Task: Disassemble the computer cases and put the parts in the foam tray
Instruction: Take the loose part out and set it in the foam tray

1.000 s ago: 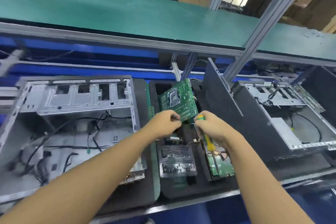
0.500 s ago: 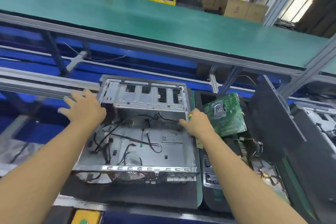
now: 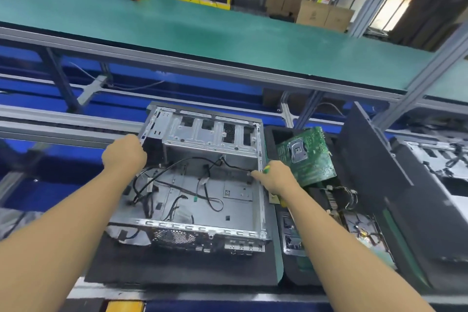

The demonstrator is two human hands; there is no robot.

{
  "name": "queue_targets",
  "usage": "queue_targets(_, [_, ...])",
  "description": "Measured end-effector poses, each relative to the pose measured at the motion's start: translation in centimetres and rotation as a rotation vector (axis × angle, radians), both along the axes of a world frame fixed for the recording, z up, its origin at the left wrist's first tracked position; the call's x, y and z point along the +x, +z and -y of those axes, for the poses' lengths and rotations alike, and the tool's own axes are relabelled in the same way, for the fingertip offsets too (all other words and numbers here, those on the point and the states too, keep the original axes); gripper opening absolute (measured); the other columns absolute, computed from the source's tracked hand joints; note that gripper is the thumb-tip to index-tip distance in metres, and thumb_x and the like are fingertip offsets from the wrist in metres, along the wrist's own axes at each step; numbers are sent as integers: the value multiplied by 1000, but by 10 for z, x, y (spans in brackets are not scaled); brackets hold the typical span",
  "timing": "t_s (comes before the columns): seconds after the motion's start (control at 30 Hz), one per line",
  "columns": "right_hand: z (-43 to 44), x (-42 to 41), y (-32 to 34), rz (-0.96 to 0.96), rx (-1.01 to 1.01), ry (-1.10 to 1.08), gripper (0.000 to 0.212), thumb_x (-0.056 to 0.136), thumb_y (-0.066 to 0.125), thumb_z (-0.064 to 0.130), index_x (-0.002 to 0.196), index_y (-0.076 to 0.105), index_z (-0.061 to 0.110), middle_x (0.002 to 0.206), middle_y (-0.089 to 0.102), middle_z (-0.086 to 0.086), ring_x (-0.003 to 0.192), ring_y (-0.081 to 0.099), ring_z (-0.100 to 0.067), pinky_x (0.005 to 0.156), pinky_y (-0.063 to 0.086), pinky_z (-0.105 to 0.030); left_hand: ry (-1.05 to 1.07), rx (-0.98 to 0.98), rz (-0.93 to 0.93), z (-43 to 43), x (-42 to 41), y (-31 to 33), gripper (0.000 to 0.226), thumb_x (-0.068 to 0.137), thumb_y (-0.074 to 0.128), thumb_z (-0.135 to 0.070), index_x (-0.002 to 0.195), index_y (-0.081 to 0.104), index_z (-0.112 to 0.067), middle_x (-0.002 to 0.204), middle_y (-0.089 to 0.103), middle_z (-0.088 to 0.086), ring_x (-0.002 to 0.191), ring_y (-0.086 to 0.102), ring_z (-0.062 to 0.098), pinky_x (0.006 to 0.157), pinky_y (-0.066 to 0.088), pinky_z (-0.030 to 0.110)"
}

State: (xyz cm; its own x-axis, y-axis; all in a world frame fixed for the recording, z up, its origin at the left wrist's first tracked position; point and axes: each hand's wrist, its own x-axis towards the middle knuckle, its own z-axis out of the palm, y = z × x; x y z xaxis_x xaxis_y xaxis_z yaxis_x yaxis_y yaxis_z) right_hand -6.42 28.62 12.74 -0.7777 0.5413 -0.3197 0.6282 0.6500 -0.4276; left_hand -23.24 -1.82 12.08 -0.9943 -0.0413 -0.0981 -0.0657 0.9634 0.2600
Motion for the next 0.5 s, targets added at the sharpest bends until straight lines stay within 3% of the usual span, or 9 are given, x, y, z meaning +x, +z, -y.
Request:
queue_targets(0.1, [-14,5,11,-176,-272,-136,27,93,61,32,100,50,8,83,58,-7,72,56,-23,60,42,-30,9,17,18,1,-4,-2,26,91,54,-17,115,63,-10,110,62,19,99,60,41,74,43,40])
queue_targets(0.17, [-25,10,26,-372,-471,-243,6,90,50,15,87,46,11,79,50,-7,67,51,-21,61,42,-31,21,47,12,0,0,-4,30,93,50,-18,120,59,-10,117,60,20,104,57,43,75,40,42])
queue_targets(0.2, [-29,14,32,-439,-507,-251,9,89,47,10,82,43,14,79,47,-6,69,50,-21,64,41,-32,9,56,-12,-4,6,-4,32,94,50,-20,123,56,-9,122,58,20,108,55,44,77,40,43])
queue_targets(0.27, [-33,26,39,-484,-417,-168,11,96,48,14,88,45,21,86,57,-4,78,58,-21,68,44,-36,-86,57,-128,-19,21,-4,39,94,52,-24,128,53,-4,132,53,19,119,48,44,85,42,48])
queue_targets(0.37, [-29,42,33,-486,-164,9,13,102,54,29,106,43,24,95,63,-2,82,62,-17,63,48,-24,-298,175,-231,-60,52,0,48,95,56,-28,139,50,-10,151,40,15,139,33,35,107,34,54])
queue_targets(0.5, [-19,53,13,-472,92,21,29,98,60,38,115,43,23,99,63,3,82,59,-21,71,49,-39,-495,330,-180,-106,93,1,39,96,56,-27,134,57,-19,151,43,3,140,36,23,112,27,51])
